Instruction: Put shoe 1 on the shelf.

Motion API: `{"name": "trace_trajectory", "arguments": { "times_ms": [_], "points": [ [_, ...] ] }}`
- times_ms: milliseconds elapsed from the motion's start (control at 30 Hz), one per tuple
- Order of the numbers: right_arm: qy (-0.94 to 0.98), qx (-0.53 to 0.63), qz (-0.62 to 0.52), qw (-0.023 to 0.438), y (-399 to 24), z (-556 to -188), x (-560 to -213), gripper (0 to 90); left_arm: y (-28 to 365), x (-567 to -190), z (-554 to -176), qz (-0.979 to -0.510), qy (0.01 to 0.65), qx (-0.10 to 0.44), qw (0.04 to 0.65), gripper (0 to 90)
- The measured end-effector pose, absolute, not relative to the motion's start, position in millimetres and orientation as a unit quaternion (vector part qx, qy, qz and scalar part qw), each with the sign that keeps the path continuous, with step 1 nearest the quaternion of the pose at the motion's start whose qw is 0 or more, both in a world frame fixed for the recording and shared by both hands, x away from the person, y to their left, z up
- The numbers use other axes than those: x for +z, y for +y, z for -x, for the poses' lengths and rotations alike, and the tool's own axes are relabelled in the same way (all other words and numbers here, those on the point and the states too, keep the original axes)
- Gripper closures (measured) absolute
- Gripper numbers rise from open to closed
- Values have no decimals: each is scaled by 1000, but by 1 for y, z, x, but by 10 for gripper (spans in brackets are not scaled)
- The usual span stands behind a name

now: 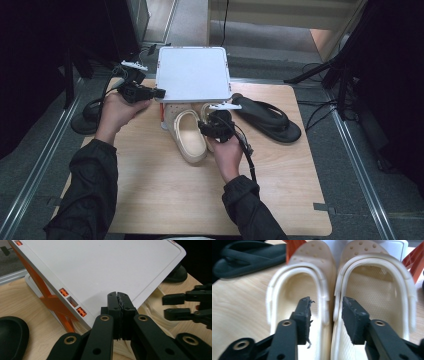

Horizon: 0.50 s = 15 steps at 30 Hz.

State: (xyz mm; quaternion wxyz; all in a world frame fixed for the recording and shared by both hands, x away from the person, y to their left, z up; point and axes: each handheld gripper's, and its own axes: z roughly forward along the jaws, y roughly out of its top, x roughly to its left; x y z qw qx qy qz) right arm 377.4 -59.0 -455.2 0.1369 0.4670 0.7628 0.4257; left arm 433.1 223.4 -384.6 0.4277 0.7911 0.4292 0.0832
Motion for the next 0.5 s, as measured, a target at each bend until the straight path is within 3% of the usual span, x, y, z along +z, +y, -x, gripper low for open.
{"name": "trace_trajectory", "arguments": {
  "times_ms": [500],
  "points": [
    [786,432,-432,95,-80,-334,-468,891,223,-385,-433,-791,431,84,427,898]
  ]
}}
